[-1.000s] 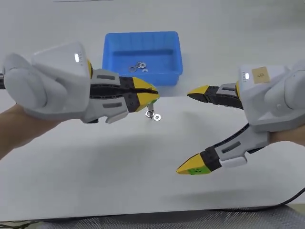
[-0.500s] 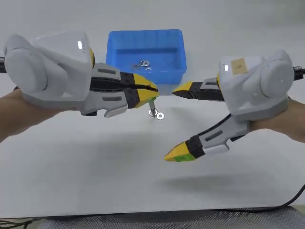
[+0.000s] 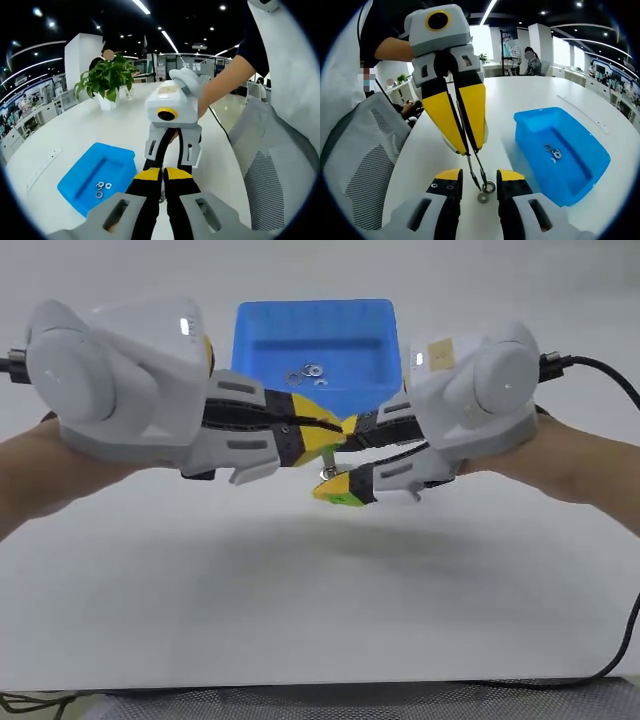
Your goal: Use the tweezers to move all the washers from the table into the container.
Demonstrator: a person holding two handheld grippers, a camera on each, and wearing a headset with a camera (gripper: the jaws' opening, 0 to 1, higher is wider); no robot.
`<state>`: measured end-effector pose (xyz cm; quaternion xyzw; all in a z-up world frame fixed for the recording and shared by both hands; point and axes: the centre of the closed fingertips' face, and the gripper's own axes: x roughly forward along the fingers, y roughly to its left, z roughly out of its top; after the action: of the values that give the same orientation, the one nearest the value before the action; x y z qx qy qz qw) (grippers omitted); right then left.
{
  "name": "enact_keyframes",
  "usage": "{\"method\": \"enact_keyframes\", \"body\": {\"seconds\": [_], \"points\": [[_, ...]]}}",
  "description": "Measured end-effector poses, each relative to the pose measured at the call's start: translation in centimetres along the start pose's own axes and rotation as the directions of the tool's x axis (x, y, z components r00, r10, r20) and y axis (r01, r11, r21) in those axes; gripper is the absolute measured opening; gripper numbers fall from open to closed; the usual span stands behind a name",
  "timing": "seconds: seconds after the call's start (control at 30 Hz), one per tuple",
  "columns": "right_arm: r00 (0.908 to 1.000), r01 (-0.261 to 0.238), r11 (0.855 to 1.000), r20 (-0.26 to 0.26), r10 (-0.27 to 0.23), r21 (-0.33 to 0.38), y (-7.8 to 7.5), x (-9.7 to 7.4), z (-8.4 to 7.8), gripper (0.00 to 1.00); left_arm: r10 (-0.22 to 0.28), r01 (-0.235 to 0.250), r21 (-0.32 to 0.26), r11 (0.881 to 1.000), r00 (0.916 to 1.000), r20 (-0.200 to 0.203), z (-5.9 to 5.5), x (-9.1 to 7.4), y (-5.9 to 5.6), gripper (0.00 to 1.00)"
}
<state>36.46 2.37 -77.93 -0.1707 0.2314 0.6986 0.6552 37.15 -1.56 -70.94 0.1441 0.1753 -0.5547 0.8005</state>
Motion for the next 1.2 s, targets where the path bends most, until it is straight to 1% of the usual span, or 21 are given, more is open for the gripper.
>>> {"method": "enact_keyframes", "body": {"seconds": [0.07,0.13,0.27,0.3,0.4,0.53,0.57,0.7,0.87,0.9,0.97,1.0,1.07,1.1,1.2], "points": [[0.9999,-0.009,1.000,-0.007,0.009,-0.004,0.1,0.0,-0.1,0.25,0.001,-0.001,-0.002,1.000,1.0000,0.000,0.0,0.0,0.0,0.05],[0.9997,-0.016,1.000,-0.020,0.016,-0.015,0.2,0.1,-0.3,0.20,0.000,0.001,-0.007,1.000,1.0000,0.001,0.0,0.1,0.0,0.05],[0.9997,-0.017,1.000,-0.019,0.017,-0.020,0.3,0.1,-0.2,0.15,0.004,-0.004,-0.004,1.000,1.0000,0.000,0.1,0.3,0.0,0.05],[0.9996,-0.007,0.999,-0.026,0.006,-0.034,0.1,0.1,-0.3,0.13,0.001,-0.001,-0.007,1.000,1.0000,0.000,0.1,0.3,-0.1,0.05],[0.9995,-0.009,0.999,-0.030,0.008,-0.041,0.2,0.2,-0.4,0.12,0.000,0.000,-0.010,1.000,1.0000,0.000,0.0,0.2,0.0,0.05],[0.9995,-0.001,0.998,-0.032,-0.001,-0.066,0.1,0.2,-0.4,0.11,0.013,-0.013,-0.008,1.000,0.9999,-0.004,0.0,0.2,0.2,0.05],[0.9995,0.000,0.998,-0.030,-0.002,-0.063,0.0,0.2,-0.4,0.11,0.017,-0.018,-0.011,1.000,0.9998,-0.002,0.0,0.2,0.2,0.06],[0.9998,0.007,0.999,-0.017,-0.008,-0.049,0.0,0.2,-0.3,0.10,0.032,-0.032,-0.034,0.999,0.9995,0.002,-0.1,0.0,0.6,0.06],[0.9999,0.012,0.998,-0.009,-0.013,-0.055,0.1,0.3,-0.2,0.10,0.033,-0.033,-0.048,0.998,0.9994,0.000,-0.1,-0.1,0.6,0.06],[0.9999,0.013,0.999,-0.004,-0.013,-0.053,0.1,0.3,-0.1,0.10,0.034,-0.034,-0.071,0.997,0.9994,0.007,0.0,-0.2,0.7,0.06],[0.9999,0.016,0.998,0.000,-0.016,-0.057,0.2,0.3,0.2,0.10,0.037,-0.036,-0.080,0.996,0.9993,0.009,0.1,-0.3,0.7,0.07],[0.9999,0.017,0.998,0.002,-0.017,-0.058,0.1,0.2,0.3,0.10,0.035,-0.035,-0.081,0.996,0.9993,0.008,0.1,-0.4,0.7,0.08],[0.9997,0.024,0.998,0.009,-0.023,-0.059,0.1,0.1,0.7,0.10,0.024,-0.024,-0.074,0.997,0.9997,0.002,0.1,-0.5,0.4,0.13],[0.9996,0.028,0.998,0.013,-0.027,-0.063,0.0,0.0,0.9,0.10,0.016,-0.016,-0.037,0.999,0.9999,-0.004,0.0,-0.6,0.2,0.15],[0.9992,0.038,0.996,0.010,-0.038,-0.076,0.0,-0.2,1.3,0.10,0.015,-0.015,-0.047,0.999,0.9999,-0.005,0.1,-0.9,-0.1,0.19]]}}
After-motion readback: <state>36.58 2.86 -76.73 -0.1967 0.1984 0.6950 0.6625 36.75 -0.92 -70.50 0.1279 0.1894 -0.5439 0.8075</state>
